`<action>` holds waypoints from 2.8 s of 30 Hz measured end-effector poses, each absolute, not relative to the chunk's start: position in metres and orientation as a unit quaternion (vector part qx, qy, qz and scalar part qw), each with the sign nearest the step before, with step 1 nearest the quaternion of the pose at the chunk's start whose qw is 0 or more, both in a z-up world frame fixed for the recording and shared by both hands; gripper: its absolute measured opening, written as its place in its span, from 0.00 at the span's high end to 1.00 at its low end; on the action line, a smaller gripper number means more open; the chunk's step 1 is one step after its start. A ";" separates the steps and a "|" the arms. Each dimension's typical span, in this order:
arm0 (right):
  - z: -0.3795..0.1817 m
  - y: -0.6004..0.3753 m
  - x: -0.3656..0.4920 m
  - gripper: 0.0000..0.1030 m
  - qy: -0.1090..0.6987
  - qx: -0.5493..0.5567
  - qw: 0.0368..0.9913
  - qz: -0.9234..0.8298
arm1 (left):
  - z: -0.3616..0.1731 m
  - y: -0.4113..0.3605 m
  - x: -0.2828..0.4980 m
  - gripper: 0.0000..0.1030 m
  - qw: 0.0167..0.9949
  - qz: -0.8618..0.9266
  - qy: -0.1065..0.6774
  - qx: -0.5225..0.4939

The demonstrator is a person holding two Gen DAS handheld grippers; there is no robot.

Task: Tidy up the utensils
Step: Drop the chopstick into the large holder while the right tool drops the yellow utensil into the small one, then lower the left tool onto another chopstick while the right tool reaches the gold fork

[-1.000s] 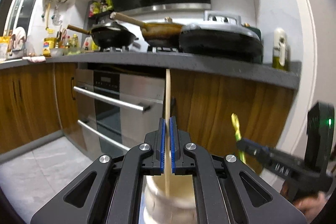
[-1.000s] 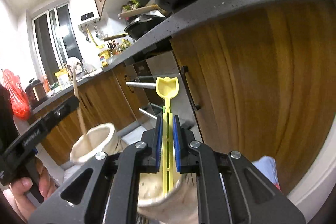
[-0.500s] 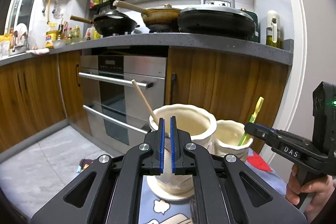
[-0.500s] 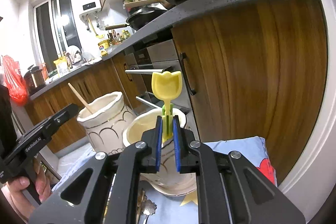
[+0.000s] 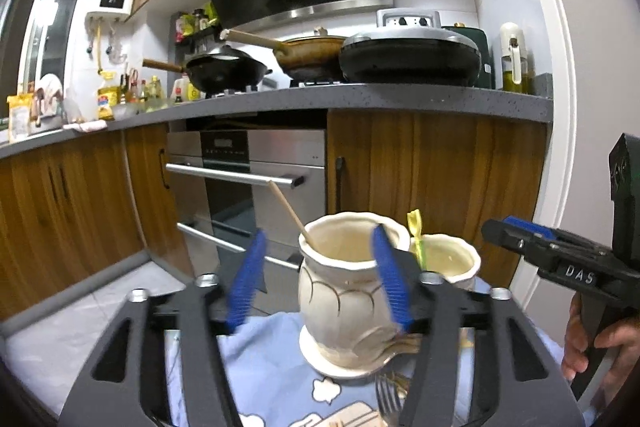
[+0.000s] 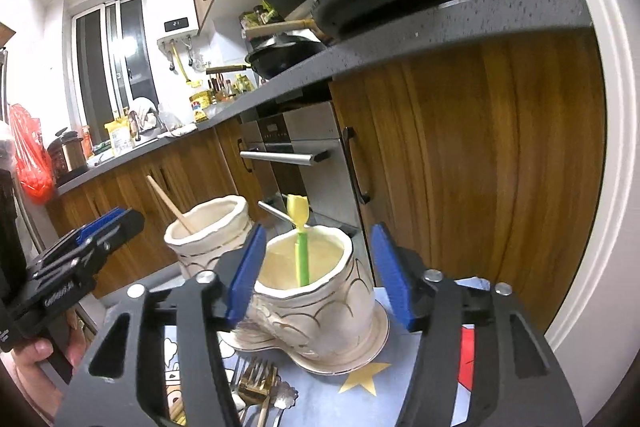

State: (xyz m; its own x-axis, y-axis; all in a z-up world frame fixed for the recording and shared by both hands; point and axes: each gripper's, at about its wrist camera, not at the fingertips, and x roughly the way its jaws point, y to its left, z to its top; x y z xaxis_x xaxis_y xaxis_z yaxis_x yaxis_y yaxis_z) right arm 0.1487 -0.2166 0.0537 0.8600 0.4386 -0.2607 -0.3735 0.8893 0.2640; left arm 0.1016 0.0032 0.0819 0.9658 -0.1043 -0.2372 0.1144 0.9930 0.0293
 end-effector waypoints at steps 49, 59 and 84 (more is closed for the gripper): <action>-0.010 -0.193 0.086 0.05 0.288 0.037 0.939 0.183 | -0.034 0.022 0.043 0.31 0.928 -0.034 0.365 0.068; -0.012 -0.183 0.087 0.05 0.306 0.012 0.935 0.182 | -0.036 0.016 0.039 0.62 0.917 -0.072 0.386 0.070; -0.038 -0.124 0.088 0.85 0.410 -0.041 0.874 0.258 | -0.037 0.012 0.055 0.91 0.906 -0.088 0.405 0.083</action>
State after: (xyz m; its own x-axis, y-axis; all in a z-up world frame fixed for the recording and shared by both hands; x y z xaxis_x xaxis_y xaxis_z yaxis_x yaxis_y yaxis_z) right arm 0.0884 -0.1244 -0.0381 0.5317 0.4169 -0.7372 -0.4845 0.8637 0.1390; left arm 0.0548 0.0122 -0.0369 0.6563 -0.0923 -0.7488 0.2262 0.9709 0.0786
